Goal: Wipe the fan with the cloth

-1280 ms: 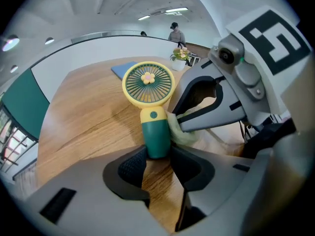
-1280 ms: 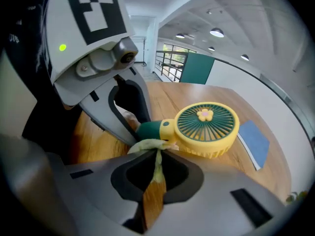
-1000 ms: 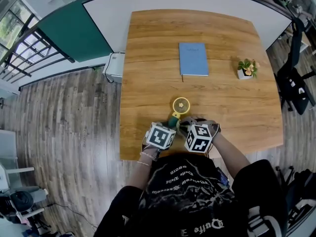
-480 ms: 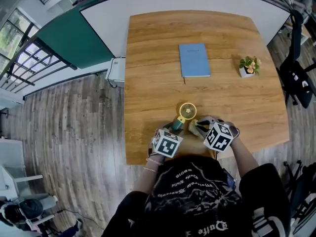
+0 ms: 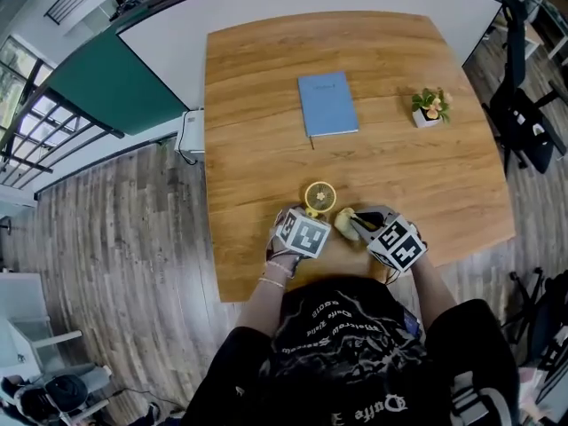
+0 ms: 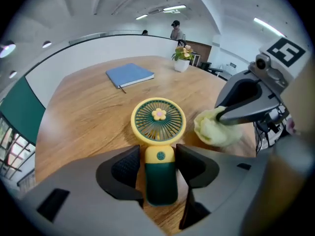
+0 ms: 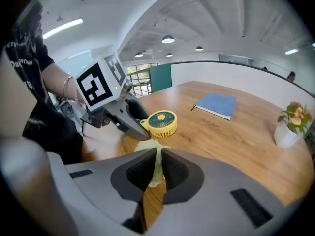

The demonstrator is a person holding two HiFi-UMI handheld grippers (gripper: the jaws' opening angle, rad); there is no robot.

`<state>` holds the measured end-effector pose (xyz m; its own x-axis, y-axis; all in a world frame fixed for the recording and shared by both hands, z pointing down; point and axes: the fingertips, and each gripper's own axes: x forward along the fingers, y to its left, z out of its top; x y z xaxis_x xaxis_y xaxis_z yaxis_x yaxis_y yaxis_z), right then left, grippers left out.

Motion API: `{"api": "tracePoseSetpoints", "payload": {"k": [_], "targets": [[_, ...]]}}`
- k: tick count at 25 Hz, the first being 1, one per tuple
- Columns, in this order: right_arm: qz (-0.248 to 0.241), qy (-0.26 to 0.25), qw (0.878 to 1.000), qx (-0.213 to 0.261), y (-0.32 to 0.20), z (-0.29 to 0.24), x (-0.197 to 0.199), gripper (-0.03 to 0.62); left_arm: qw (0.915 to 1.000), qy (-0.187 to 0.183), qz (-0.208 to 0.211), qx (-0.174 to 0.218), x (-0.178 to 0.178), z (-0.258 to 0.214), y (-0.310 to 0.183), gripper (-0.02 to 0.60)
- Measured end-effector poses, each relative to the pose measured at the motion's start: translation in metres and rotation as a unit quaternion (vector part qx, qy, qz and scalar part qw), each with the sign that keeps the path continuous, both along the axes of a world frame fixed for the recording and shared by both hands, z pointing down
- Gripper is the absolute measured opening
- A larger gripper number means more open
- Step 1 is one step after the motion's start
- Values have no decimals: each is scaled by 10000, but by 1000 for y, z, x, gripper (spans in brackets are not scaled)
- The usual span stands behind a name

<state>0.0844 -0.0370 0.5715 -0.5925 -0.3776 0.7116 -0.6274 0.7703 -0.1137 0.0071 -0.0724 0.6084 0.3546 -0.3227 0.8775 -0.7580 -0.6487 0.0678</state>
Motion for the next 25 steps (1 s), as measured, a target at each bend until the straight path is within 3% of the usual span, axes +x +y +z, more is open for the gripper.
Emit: {"api": "tracePoseSetpoints", "payload": {"k": [3, 5, 6, 8, 11, 13, 15, 17, 18, 20, 25], "targets": [[240, -177, 9996, 27, -3, -1, 1, 32, 9994, 143, -268, -157, -5, 0, -5, 199], [317, -223, 9992, 29, -5, -3, 1, 32, 9948, 596, -694, -457, -7, -1, -7, 198], [368, -306, 9988, 28, -6, -6, 0, 32, 9880, 954, -1048, -616, -9, -3, -9, 198], [522, -618, 9967, 64, -9, -19, -2, 32, 9621, 1789, -1868, -864, -13, -8, -14, 198], [793, -1027, 9913, 234, -22, -41, -3, 32, 9076, 3040, -2675, -1110, -11, -21, -21, 198], [914, -1189, 9881, 346, -30, -55, -6, 32, 8630, 3912, -2978, -1163, -6, -40, -29, 198], [943, -1683, 9804, 389, -32, -78, -15, 32, 8185, 4691, -3111, -1148, -2, -64, -38, 198], [819, -2363, 9675, 365, -29, -106, -30, 32, 7847, 5249, -3112, -1084, 1, -87, -45, 198], [752, -2575, 9627, 342, -27, -116, -39, 32, 7727, 5439, -3106, -1027, 2, -97, -47, 198], [697, -2497, 9652, 351, -29, -121, -53, 33, 7555, 5694, -3119, -880, 2, -114, -51, 198], [435, -1624, 9846, 477, -29, -103, -76, 32, 7370, 5806, -3442, -365, -21, -122, -54, 198]]}}
